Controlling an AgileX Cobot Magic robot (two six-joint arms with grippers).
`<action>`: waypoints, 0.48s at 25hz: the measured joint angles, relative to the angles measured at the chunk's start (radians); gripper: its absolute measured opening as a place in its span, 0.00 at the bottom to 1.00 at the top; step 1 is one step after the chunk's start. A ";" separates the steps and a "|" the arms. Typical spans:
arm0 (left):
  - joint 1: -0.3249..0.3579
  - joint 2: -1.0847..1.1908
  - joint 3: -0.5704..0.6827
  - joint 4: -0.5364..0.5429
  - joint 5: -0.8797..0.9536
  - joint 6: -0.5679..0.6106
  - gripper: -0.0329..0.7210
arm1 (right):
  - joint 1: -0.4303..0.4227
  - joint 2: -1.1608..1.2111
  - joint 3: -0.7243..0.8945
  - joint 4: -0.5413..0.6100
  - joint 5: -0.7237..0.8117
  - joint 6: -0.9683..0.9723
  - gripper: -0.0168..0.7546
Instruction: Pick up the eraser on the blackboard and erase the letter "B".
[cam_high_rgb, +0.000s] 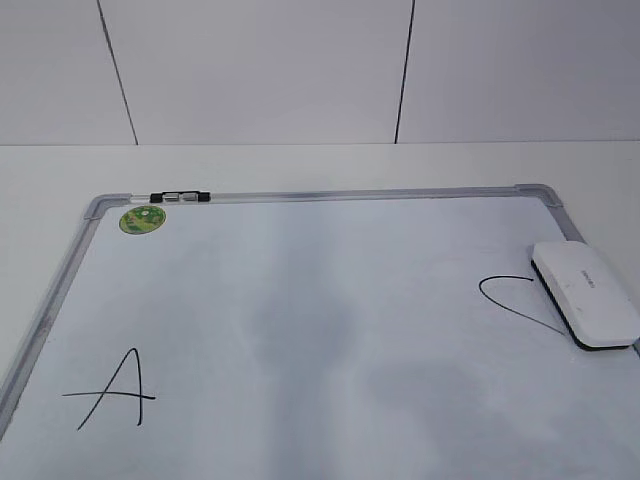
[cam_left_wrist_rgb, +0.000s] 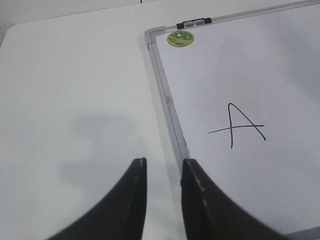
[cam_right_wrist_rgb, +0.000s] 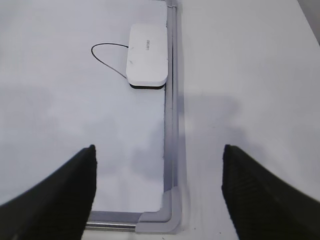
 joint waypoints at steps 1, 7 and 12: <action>0.000 0.000 0.000 0.000 0.000 0.000 0.30 | 0.000 0.000 0.000 0.000 0.000 0.000 0.78; 0.000 0.000 0.000 0.000 0.000 0.000 0.30 | 0.000 0.000 0.000 0.000 0.000 0.000 0.78; 0.000 0.000 0.000 0.000 0.000 0.000 0.30 | 0.000 0.000 0.000 0.000 0.000 0.000 0.78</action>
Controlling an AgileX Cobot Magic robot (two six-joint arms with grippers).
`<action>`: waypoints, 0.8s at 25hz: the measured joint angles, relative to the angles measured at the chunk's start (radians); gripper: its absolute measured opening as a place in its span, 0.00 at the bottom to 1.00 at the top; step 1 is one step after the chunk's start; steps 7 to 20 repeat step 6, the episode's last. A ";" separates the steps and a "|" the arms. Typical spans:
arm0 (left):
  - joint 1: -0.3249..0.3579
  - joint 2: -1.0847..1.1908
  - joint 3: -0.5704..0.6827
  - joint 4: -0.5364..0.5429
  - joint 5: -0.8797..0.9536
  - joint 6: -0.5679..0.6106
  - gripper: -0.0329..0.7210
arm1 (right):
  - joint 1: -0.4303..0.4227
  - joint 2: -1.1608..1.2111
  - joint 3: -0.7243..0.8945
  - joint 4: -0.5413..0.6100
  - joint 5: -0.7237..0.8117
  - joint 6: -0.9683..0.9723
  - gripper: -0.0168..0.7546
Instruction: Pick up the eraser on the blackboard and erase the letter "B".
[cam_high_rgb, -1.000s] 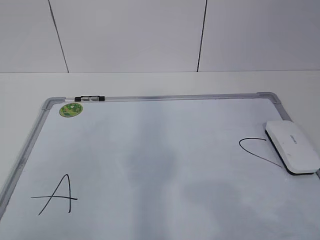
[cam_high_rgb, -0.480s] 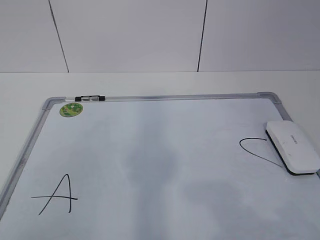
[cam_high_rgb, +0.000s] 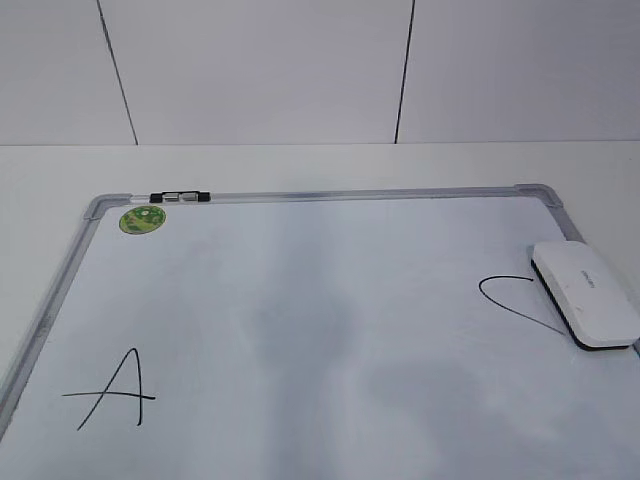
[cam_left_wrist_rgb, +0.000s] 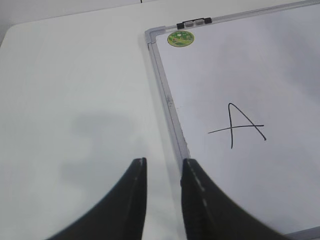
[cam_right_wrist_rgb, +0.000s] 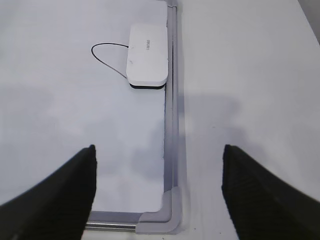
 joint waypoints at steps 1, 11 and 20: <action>0.000 0.000 0.000 0.000 0.000 0.000 0.30 | 0.000 0.000 0.000 0.000 0.000 0.000 0.78; 0.000 0.000 0.000 0.000 0.000 0.000 0.29 | 0.000 0.000 0.000 0.000 0.000 0.000 0.78; 0.000 0.000 0.000 0.000 0.000 0.000 0.29 | 0.000 0.000 0.000 0.000 0.000 0.000 0.78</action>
